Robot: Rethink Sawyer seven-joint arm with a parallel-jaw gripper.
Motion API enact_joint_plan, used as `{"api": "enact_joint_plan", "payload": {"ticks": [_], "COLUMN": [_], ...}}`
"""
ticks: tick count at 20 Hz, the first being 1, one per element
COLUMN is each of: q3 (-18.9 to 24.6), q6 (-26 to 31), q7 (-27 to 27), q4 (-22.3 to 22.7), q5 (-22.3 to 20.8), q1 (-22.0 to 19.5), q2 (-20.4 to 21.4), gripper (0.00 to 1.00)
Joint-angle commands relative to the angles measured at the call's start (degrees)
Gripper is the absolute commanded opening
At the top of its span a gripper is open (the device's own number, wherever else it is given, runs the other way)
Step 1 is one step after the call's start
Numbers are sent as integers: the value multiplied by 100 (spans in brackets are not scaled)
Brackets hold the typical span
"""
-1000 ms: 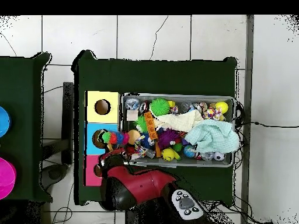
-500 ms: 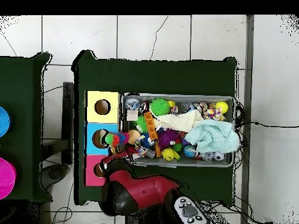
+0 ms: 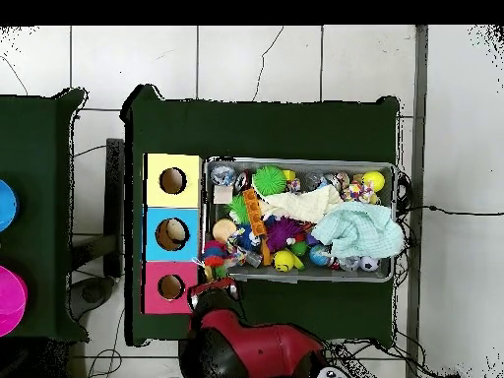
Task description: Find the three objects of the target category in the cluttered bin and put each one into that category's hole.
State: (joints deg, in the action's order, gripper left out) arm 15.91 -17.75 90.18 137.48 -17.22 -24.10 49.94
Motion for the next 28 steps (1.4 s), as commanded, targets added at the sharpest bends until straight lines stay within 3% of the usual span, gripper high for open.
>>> {"api": "enact_joint_plan", "payload": {"ticks": [1, 7, 15, 28], "q3": [-143, -368, -442, -95], "q6": [-75, -615, -821, 60], "q7": [1557, 1709, 1752, 1546], "q4": [159, 31, -71, -112], "q5": [392, 700, 1085, 1398], "q1": [85, 682, 1165, 1093], "q2": [-240, -753, -936, -159], "gripper": [0, 0, 0, 0]}}
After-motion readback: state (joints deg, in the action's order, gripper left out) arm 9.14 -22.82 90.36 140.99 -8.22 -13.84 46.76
